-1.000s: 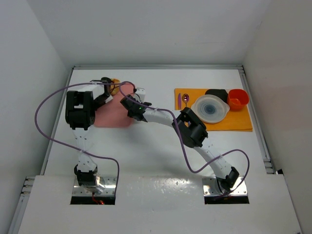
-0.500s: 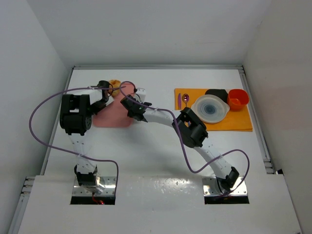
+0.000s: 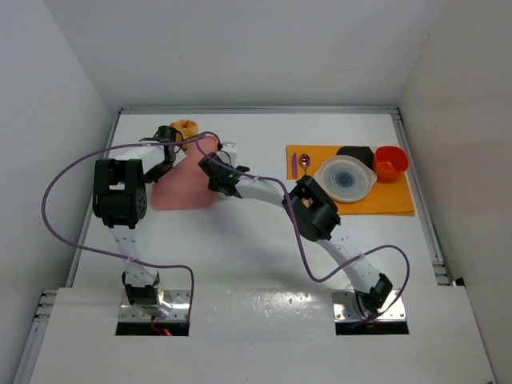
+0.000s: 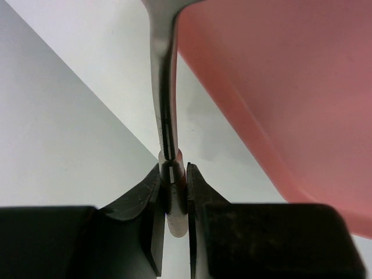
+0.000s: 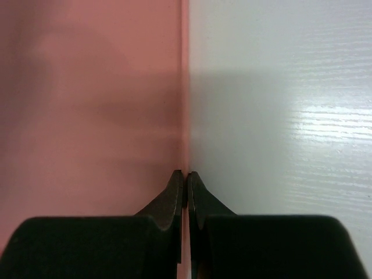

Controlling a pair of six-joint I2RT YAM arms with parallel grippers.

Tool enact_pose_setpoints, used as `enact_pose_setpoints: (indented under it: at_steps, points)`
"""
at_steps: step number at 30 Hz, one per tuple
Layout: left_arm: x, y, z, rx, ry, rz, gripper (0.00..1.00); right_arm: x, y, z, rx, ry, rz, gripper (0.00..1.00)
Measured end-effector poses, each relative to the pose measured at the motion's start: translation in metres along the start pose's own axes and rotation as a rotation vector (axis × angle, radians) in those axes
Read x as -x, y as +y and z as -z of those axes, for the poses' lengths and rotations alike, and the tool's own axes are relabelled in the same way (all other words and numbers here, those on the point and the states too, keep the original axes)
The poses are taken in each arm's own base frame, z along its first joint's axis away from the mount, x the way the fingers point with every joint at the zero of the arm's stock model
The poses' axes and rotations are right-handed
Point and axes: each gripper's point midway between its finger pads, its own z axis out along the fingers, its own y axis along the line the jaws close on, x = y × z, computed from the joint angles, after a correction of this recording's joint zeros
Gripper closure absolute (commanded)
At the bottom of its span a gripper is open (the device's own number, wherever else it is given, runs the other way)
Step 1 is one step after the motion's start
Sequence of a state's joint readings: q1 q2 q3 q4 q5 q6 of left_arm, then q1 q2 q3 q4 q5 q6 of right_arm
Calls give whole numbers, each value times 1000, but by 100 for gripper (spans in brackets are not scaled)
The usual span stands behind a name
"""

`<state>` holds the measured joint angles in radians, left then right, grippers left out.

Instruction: Place the bread

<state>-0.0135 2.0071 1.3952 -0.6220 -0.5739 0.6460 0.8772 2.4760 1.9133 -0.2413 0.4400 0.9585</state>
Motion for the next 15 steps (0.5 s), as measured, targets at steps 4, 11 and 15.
enact_pose_setpoints:
  at_steps: [4,11,15]
  points:
    - [0,0,0,-2,-3,1,100,5,8,-8,14,-11,-13,100]
    - [0,2,4,2,-11,7,100,7,13,-12,20,-17,-45,100]
    - [0,6,9,10,-21,14,100,6,10,-11,33,-31,-74,79]
